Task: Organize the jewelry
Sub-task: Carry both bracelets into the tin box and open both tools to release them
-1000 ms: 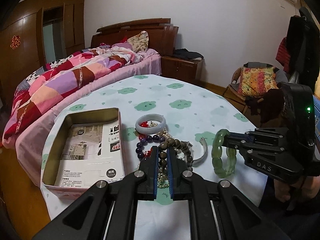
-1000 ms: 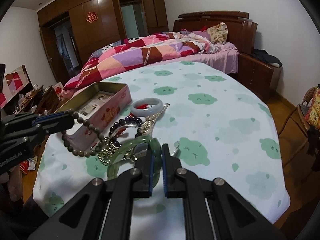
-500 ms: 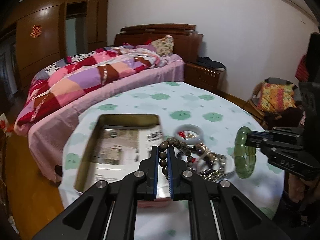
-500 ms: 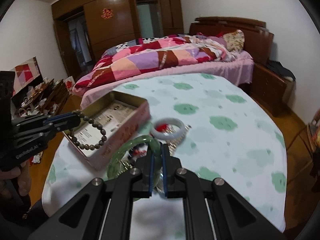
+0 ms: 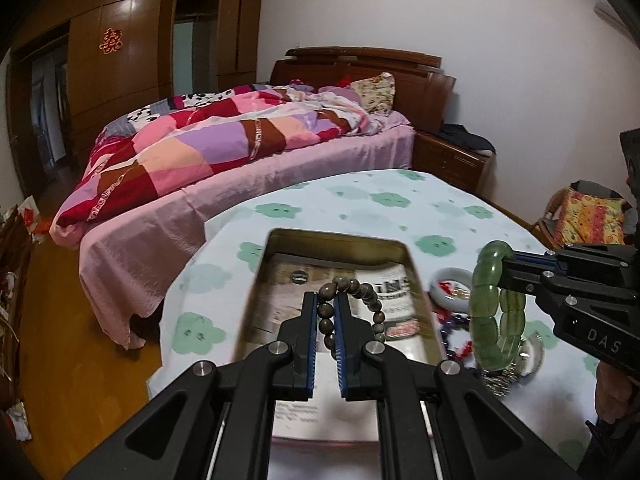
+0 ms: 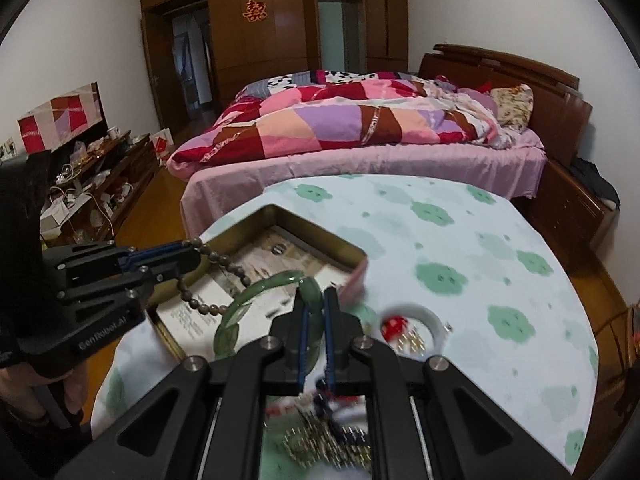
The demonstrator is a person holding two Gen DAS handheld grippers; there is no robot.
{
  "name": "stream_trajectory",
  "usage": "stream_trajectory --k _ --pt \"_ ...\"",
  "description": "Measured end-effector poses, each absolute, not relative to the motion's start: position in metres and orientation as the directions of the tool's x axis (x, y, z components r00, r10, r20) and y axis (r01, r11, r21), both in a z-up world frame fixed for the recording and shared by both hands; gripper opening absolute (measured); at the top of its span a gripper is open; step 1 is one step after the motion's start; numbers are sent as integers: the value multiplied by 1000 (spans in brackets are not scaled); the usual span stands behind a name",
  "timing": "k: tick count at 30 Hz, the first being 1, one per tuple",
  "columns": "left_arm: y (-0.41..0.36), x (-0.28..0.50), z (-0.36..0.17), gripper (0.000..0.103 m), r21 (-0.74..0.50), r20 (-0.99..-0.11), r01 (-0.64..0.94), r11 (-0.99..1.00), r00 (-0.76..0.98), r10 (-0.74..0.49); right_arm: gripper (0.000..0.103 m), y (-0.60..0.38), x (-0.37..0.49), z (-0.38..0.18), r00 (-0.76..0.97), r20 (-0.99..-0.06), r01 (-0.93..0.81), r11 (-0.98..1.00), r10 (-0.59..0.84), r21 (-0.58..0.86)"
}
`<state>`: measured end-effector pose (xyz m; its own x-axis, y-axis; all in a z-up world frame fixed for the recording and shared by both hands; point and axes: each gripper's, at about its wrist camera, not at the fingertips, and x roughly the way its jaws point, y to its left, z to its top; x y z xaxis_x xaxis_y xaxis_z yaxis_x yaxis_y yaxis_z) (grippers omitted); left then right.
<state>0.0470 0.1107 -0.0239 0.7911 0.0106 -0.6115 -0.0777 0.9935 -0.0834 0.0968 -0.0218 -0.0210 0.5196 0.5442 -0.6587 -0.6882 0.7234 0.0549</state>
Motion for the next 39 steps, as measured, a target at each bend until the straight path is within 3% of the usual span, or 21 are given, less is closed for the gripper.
stream_trajectory --k 22,28,30,31,32,34,37,39 --pt "137 71 -57 7 -81 -657 -117 990 753 35 10 37 116 -71 489 -758 -691 722 433 -33" --pt "131 72 -59 8 -52 -660 -116 992 750 53 16 38 115 -72 487 -756 -692 722 437 -28" --pt "127 72 -57 13 -40 -659 -112 993 750 58 25 36 116 -71 491 -751 -687 726 443 -21" --pt "126 71 -56 21 -36 -654 -115 993 754 64 29 36 116 -70 494 -748 -684 730 444 -18" --pt "126 70 -55 35 -32 -650 -122 992 757 72 36 35 118 -69 496 -744 -680 733 447 -13" --pt "126 67 -52 47 -43 -635 -121 992 770 66 48 30 119 -66 505 -734 -668 744 453 -1" --pt "126 63 -49 59 -34 -621 -134 990 780 84 48 24 117 -59 516 -719 -660 751 466 12" --pt "126 64 -51 59 -31 -625 -140 990 775 91 48 16 114 -56 527 -705 -660 751 474 12"
